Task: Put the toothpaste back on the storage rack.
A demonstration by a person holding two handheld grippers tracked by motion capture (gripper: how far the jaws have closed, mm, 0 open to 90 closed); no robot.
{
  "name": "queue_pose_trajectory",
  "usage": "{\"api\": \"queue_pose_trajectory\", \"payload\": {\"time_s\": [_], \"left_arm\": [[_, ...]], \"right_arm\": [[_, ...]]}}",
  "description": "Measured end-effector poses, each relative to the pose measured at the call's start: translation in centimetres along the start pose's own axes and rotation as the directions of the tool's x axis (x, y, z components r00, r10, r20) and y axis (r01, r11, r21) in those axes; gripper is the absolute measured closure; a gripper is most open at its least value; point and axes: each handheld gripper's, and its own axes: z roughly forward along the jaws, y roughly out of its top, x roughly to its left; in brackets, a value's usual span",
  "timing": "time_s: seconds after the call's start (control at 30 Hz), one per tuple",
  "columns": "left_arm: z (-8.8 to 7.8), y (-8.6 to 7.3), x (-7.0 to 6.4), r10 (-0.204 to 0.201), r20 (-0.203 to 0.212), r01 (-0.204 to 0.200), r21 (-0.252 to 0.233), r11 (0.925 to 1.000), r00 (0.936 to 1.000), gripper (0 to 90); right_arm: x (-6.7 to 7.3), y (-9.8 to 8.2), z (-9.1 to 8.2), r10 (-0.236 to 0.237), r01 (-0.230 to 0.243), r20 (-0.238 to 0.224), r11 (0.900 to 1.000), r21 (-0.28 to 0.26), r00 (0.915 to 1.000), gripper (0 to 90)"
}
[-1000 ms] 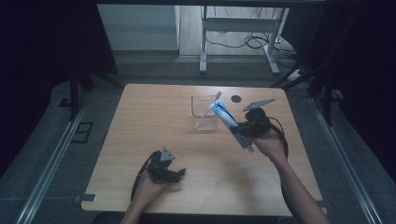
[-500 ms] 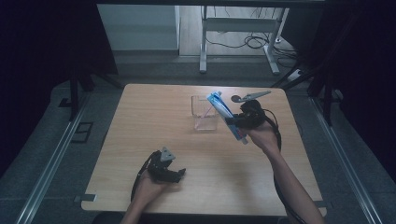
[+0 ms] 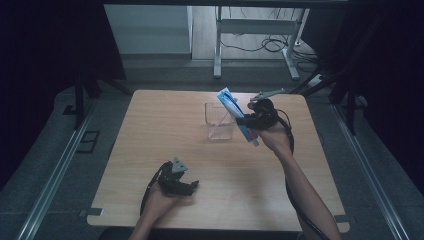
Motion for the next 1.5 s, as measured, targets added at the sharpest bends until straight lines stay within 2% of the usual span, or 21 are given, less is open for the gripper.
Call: {"api": "queue_pose_trajectory", "payload": {"time_s": [0.93, 1.33, 1.5], "left_arm": [[0.0, 0.0, 0.0, 0.0, 0.0, 0.0, 0.0, 1.0, 1.0, 13.7], [0.0, 0.0, 0.0, 0.001, 0.0, -0.001, 0.001, 1.0, 1.0, 13.7], [0.0, 0.0, 0.0, 0.001, 0.0, -0.001, 0.0, 1.0, 1.0, 13.7]], "right_arm": [[-0.4, 3.8, 2.3, 0.017, -0.017, 0.002, 0.997, -0.075, 0.9999, 72.6], [-0.5, 5.2, 3.9, 0.02, -0.02, 0.004, 0.995, -0.093, 0.9998, 72.7], [-0.6, 5.8, 5.1, 0.019, -0.019, 0.002, 0.994, -0.112, 0.9998, 72.7]]}}
